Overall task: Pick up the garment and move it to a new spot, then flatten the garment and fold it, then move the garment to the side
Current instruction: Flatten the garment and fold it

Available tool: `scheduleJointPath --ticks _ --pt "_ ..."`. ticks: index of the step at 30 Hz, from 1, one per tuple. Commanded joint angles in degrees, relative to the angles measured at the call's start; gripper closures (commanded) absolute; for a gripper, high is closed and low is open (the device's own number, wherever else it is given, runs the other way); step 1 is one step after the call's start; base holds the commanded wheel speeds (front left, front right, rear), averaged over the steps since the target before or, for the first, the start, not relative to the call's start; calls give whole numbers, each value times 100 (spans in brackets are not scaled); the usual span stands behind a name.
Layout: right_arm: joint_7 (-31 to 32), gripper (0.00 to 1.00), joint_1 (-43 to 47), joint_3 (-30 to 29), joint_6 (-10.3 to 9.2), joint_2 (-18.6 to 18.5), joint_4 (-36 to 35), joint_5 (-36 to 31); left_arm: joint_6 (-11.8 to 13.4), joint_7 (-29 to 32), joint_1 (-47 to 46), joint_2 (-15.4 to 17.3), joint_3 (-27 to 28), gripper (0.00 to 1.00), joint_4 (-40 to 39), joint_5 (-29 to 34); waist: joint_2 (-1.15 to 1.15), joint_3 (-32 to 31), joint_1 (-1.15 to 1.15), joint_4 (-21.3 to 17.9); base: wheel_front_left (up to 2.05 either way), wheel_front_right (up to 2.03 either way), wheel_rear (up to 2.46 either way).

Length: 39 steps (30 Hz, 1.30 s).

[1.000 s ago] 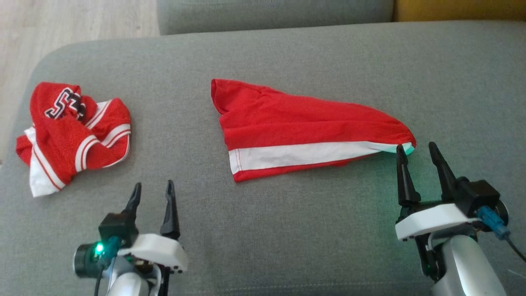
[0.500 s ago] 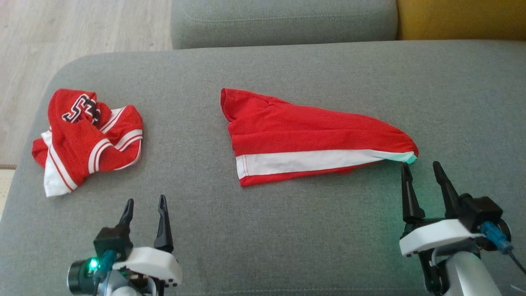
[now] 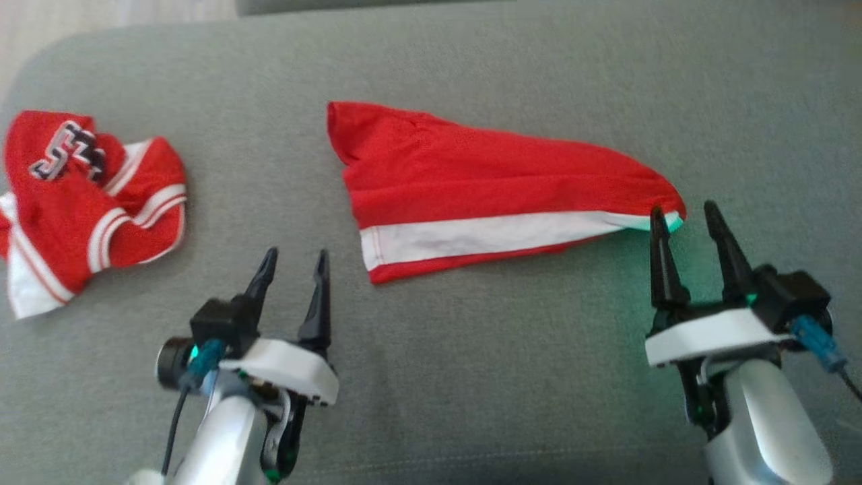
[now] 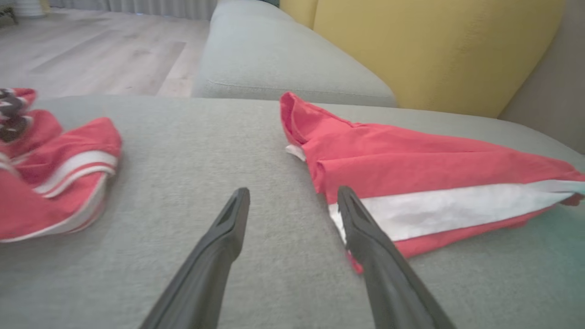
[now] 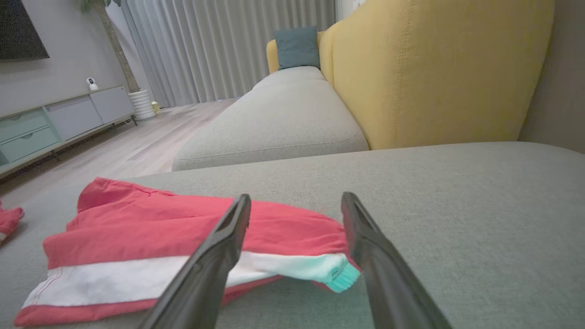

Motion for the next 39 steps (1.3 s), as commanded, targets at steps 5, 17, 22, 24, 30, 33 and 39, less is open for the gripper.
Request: scheduleJointPath --ticks 5,17,22,24,30,33,39 --pt "-37 0 -302 197 -5 -18 -345 96 -306 -34 -584 27 -85 0 167 -195 0 498 0 -429 0 0 0" --pt "-37 0 -437 129 -5 -18 -507 131 -638 -34 -910 27 -58 0 876 -623 0 784 0 -711 0 0 0" --pt "-37 0 -477 131 -5 -18 -499 149 -748 -34 -923 27 -99 0 964 -824 0 776 0 -718 0 0 0" --pt "-37 0 -480 154 -5 -18 -508 163 -776 -34 -930 27 -122 0 1008 -898 0 771 0 -729 0 0 0" --pt "-37 0 -467 186 -5 -18 -479 201 -832 -34 -1026 27 -368 44 1365 -1016 0 746 0 -761 0 0 0" --pt "-37 0 -455 176 -5 -18 -454 197 -830 -34 -1090 27 -355 84 1446 -1013 0 745 0 -771 0 0 0" --pt "-37 0 -377 136 -5 -18 -239 159 -638 -34 -999 27 47 100 1031 -857 0 652 0 -588 0 0 0"
